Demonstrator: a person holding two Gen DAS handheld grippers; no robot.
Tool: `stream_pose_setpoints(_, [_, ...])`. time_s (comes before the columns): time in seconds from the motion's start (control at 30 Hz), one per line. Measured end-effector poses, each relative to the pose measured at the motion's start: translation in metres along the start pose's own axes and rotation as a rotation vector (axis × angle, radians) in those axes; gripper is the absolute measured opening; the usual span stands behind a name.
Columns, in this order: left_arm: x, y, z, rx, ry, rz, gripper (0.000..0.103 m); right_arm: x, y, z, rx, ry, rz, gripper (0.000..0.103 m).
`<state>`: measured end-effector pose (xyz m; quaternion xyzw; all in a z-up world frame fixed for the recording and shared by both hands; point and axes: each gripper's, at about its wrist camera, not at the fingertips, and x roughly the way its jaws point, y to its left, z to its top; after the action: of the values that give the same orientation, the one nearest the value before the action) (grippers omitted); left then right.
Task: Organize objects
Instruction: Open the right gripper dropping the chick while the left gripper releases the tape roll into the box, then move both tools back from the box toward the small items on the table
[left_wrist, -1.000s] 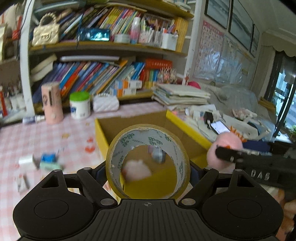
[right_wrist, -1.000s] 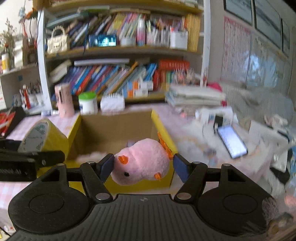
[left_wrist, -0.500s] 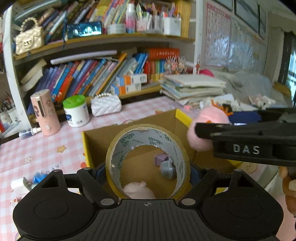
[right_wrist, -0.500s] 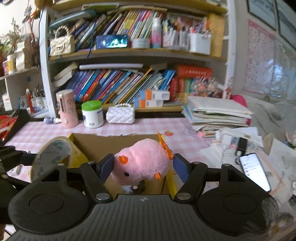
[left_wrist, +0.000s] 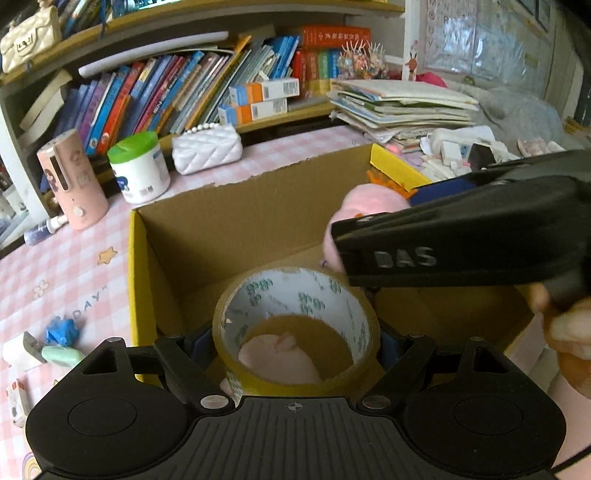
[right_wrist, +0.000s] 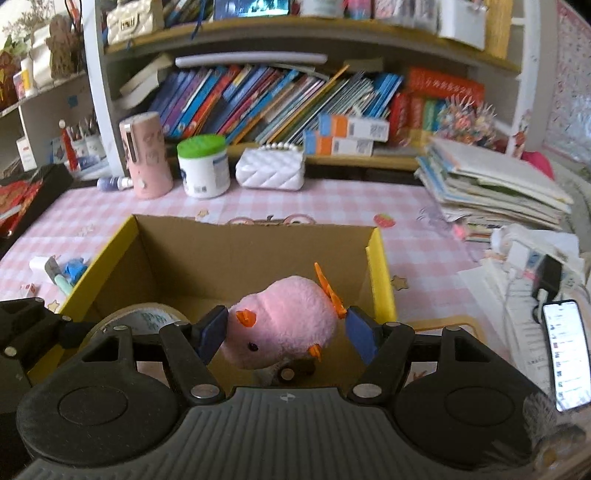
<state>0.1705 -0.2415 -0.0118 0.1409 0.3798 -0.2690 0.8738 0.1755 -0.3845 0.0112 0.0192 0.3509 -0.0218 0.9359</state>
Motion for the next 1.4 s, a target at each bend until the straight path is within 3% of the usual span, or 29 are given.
stream_pose_setpoints(0.23, [-0.004,-0.004,0.0,0.01,-0.02,0.008,0.085,0.025,0.006,0.007,-0.029,0.076,0.036,0.068])
stream_pose_setpoints(0.37, [-0.013,-0.003,-0.001,0.005,-0.058,0.032,0.085,0.035,0.013,0.007,-0.05,0.095,0.013,0.07])
stream_pose_setpoints(0.5, [-0.023,0.001,-0.001,-0.024,-0.093,0.052,0.085,0.033,0.015,0.008,-0.055,0.074,0.003,0.083])
stream_pose_setpoints(0.73, [-0.047,0.007,-0.006,-0.065,-0.161,0.087,0.086,0.003,0.004,0.004,0.051,-0.005,0.002,0.084])
stream_pose_setpoints(0.93, [-0.076,0.016,-0.017,-0.113,-0.223,0.109,0.09,-0.037,0.0,-0.009,0.114,-0.091,-0.057,0.084])
stream_pose_setpoints(1.17, [-0.094,0.023,-0.04,-0.143,-0.228,0.09,0.09,-0.083,0.001,-0.034,0.15,-0.155,-0.136,0.084])
stream_pose_setpoints(1.4, [-0.107,0.03,-0.071,-0.158,-0.201,0.066,0.09,-0.115,0.015,-0.067,0.178,-0.148,-0.211,0.086])
